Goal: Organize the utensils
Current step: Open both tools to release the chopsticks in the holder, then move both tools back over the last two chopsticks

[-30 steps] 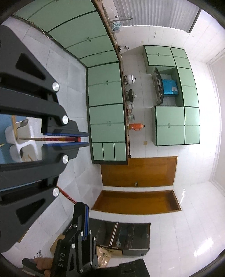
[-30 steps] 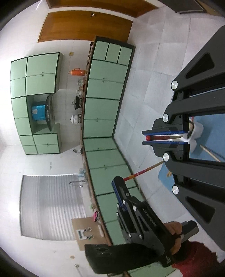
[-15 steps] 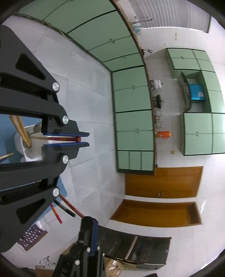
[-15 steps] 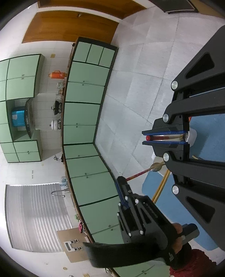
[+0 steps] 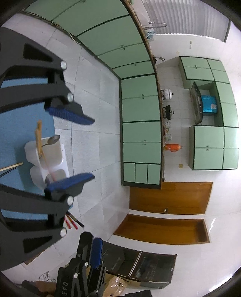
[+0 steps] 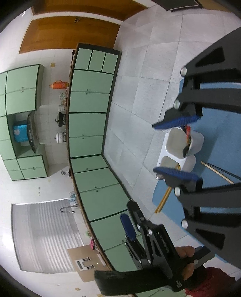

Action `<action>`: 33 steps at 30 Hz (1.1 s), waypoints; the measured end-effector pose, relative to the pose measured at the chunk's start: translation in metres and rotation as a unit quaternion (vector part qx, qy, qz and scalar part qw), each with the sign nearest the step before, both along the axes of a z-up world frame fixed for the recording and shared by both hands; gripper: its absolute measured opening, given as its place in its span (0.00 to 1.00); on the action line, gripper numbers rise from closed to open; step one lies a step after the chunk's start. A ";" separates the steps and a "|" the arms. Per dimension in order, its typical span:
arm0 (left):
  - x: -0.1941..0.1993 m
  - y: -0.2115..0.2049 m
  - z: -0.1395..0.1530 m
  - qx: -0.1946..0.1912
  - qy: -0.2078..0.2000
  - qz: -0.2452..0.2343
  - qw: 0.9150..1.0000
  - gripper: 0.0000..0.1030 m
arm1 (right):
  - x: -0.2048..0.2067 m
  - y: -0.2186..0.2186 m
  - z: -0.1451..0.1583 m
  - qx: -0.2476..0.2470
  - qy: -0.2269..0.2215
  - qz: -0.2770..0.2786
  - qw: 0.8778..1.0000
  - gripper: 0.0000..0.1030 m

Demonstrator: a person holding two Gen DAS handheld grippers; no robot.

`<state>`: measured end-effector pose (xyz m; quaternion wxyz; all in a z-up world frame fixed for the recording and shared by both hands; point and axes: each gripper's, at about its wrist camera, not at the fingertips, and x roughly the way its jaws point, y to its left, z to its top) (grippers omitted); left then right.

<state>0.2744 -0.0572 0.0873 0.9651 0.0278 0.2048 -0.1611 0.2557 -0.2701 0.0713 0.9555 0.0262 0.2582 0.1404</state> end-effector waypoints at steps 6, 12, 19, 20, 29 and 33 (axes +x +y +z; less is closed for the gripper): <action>-0.054 0.020 -0.011 -0.018 -0.006 0.012 1.000 0.83 | -0.048 -0.008 -0.012 0.016 -0.016 -0.029 0.999 0.88; -0.098 0.030 -0.051 -0.011 0.016 0.027 0.999 0.88 | -0.095 -0.007 -0.046 0.019 -0.013 -0.063 0.998 0.94; -0.127 0.040 -0.107 0.020 0.058 0.049 0.997 0.88 | -0.133 0.006 -0.103 0.012 0.015 -0.082 0.996 0.94; -0.131 0.043 -0.114 0.021 0.064 0.052 0.996 0.88 | -0.138 0.008 -0.111 0.011 0.018 -0.085 0.996 0.94; -0.158 0.057 -0.172 0.040 0.129 0.058 0.989 0.88 | -0.170 0.029 -0.174 0.025 0.062 -0.091 0.994 0.94; -0.171 0.057 -0.191 0.054 0.149 0.053 0.986 0.88 | -0.180 0.043 -0.192 0.024 0.079 -0.088 0.993 0.89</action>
